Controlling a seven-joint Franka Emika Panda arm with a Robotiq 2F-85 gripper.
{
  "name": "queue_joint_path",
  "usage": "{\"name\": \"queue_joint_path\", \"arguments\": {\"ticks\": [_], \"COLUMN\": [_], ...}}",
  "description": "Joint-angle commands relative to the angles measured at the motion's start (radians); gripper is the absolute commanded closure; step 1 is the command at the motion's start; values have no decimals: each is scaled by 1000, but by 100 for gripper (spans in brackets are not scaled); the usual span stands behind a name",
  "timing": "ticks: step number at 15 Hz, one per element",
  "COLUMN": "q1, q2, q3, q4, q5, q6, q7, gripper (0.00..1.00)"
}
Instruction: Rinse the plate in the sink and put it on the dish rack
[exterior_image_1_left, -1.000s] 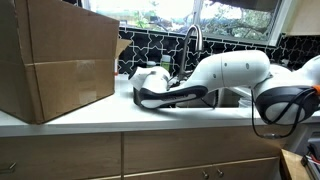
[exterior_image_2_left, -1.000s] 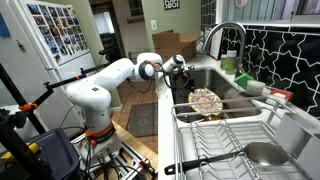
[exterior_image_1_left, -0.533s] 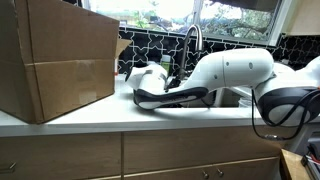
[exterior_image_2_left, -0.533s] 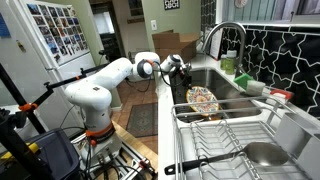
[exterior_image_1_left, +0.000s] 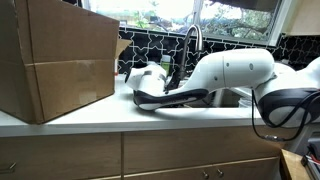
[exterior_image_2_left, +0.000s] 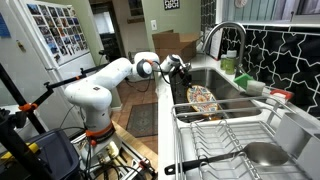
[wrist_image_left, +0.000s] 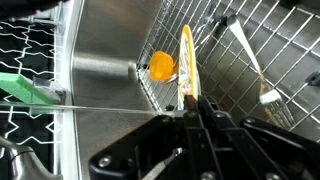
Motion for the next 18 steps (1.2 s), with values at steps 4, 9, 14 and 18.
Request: {"name": "queue_joint_path", "arguments": {"ticks": [4, 9, 14, 18], "q1": [45, 49, 72, 89], "q2": [11, 13, 11, 16], "q3": [-57, -59, -92, -125], "q4": [-2, -2, -9, -11], "q5": [-75, -73, -102, -144], "q6": [-83, -98, -171, -229], "q7": [-38, -45, -51, -78], "gripper": [98, 98, 98, 98]}}
